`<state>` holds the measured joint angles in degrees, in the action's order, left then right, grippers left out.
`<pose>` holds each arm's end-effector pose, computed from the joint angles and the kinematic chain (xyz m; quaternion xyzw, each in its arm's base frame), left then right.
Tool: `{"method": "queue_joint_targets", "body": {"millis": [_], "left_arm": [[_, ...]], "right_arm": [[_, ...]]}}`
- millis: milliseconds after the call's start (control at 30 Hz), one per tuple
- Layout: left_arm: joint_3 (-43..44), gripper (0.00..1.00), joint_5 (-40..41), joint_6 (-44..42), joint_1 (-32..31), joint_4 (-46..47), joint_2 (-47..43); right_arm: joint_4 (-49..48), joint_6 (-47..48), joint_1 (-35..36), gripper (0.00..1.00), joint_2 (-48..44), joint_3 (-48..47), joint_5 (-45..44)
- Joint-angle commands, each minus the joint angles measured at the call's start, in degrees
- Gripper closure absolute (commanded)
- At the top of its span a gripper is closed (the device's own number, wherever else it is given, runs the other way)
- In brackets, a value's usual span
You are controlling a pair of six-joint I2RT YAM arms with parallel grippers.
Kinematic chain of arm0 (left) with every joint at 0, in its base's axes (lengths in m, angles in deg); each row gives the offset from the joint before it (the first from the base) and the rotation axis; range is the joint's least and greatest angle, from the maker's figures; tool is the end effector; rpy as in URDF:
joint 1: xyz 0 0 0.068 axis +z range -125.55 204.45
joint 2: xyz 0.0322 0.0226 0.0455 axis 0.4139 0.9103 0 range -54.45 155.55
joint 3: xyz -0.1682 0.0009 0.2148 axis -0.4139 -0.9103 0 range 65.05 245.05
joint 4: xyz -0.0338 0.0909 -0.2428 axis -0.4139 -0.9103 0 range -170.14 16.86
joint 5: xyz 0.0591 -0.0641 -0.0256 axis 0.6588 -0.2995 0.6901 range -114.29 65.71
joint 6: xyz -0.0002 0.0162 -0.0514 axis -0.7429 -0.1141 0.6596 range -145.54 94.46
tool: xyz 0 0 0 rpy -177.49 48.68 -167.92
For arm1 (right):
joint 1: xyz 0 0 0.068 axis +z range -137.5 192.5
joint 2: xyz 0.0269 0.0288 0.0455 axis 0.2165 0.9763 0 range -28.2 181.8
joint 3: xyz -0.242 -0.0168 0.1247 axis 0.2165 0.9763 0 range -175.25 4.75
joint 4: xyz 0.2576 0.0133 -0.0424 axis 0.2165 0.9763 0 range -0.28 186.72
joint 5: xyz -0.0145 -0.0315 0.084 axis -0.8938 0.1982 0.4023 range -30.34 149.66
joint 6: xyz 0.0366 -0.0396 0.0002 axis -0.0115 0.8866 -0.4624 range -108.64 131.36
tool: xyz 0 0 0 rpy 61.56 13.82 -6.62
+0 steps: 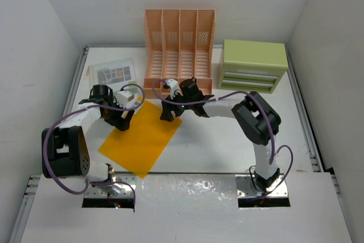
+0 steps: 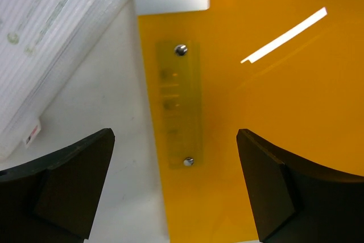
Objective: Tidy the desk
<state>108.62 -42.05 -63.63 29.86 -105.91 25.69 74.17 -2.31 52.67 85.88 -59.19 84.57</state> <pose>0.2453 0.0123 0.1749 0.3000 0.9250 -0.0753 0.2209 0.3099 0.2813 0.1446 -0.2958 0.8185 0.3758 0.3184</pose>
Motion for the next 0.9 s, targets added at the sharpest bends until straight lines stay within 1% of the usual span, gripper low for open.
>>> {"method": "queue_joint_targets", "body": {"millis": [0,67,200,267,400,633,767,800,833,867], "left_arm": [[-0.77,0.12,2.11,0.38,1.45,2.97,-2.00],[-1.73,0.11,3.60,0.64,1.53,3.68,-2.09],[-2.88,0.10,3.43,0.47,1.45,4.82,-1.83],[-2.97,0.10,3.43,-0.06,1.53,4.91,-1.04],[-2.97,0.10,3.17,-0.50,1.53,5.44,0.37],[-3.23,0.14,2.20,-1.11,1.53,6.05,3.62],[-3.49,0.15,2.29,-1.64,1.53,6.32,3.88],[-3.58,0.15,2.12,-1.90,1.53,6.32,3.71],[-3.58,0.15,2.03,-2.17,1.53,6.23,3.80],[-3.67,0.15,1.42,-2.34,1.53,6.06,3.71]], "right_arm": [[1.05,-1.17,1.14,0.30,2.63,-4.34,1.72],[1.13,-2.67,1.76,0.29,5.53,-6.44,0.94],[1.14,-5.75,1.94,0.29,9.31,-9.09,-3.80],[3.41,-5.75,1.94,0.29,11.59,-11.89,-5.39],[4.91,-5.75,2.38,0.28,15.02,-16.47,-5.39],[7.99,-4.87,4.05,0.27,19.42,-23.24,-5.13],[7.38,-5.22,4.66,0.29,20.56,-24.30,-1.10],[6.33,-5.49,5.01,0.31,20.74,-24.21,2.22],[5.80,-5.66,5.19,0.35,20.92,-24.12,3.99],[5.53,-5.49,5.54,0.38,21.00,-24.12,5.49]]}}
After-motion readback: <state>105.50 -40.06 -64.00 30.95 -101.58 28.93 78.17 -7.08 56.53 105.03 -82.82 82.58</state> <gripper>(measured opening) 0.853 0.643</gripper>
